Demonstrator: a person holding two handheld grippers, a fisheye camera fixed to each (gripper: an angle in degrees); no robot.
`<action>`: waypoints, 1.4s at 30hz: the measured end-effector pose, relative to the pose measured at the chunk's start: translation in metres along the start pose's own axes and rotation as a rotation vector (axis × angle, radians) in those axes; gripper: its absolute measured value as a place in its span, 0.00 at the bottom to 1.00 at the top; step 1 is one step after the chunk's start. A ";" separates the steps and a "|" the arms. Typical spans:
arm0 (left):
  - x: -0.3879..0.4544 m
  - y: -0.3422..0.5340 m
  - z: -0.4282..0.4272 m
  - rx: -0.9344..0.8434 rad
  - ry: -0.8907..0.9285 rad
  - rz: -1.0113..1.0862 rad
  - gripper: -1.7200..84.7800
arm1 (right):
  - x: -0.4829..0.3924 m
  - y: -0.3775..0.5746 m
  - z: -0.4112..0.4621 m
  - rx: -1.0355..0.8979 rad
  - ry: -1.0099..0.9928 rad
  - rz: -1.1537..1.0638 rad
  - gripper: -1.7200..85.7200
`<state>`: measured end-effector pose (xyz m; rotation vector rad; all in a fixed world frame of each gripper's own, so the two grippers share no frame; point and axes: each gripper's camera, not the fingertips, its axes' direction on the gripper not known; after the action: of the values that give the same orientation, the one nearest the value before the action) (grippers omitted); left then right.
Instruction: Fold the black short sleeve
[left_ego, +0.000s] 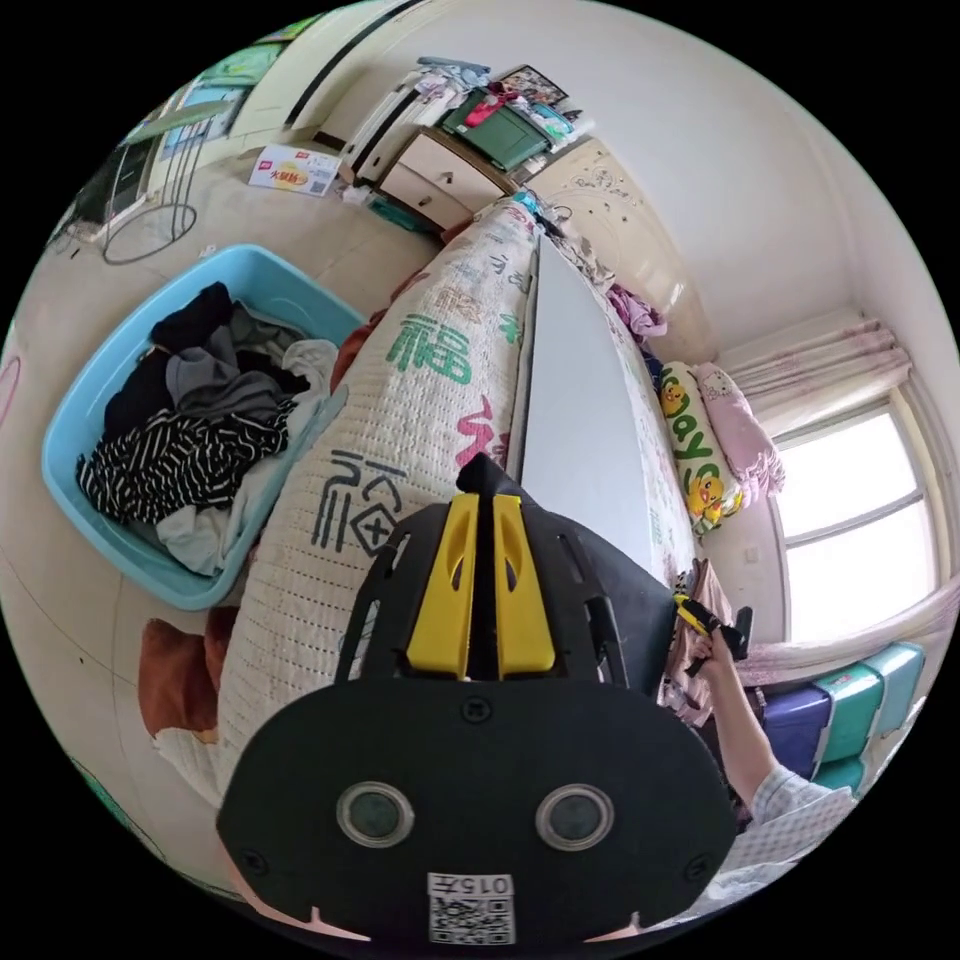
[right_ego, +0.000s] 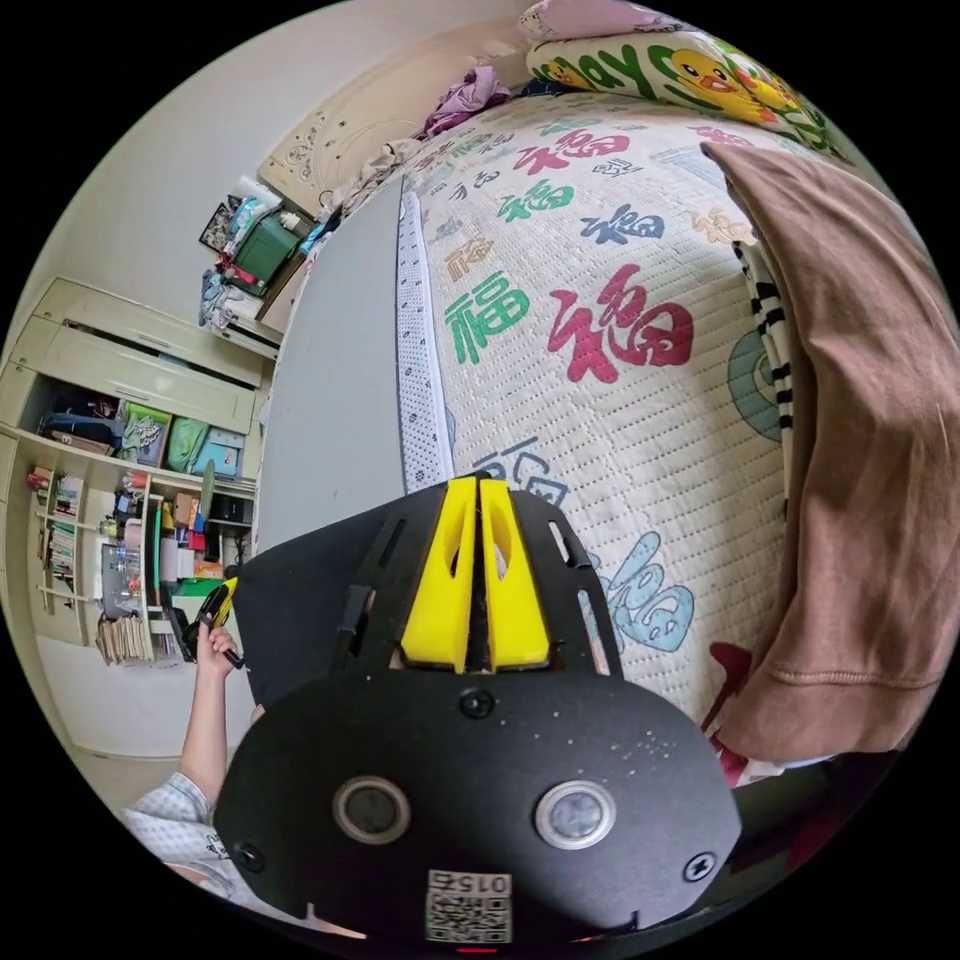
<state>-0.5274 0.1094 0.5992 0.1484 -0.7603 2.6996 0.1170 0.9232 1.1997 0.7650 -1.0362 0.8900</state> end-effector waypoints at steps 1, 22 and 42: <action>-0.009 0.003 0.001 0.005 0.027 -0.046 0.04 | -0.001 0.001 0.001 0.001 0.008 -0.007 0.01; -0.029 0.186 -0.119 -0.061 0.101 0.187 0.12 | 0.038 0.234 -0.059 -0.055 -0.295 -0.196 0.12; -0.028 0.198 -0.128 -0.254 0.064 0.220 0.02 | 0.018 0.249 -0.006 -0.180 -0.112 -0.153 0.02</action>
<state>-0.5702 0.0099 0.3882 -0.0875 -1.1503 2.7603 -0.0978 1.0425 1.2432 0.7376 -1.1244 0.6195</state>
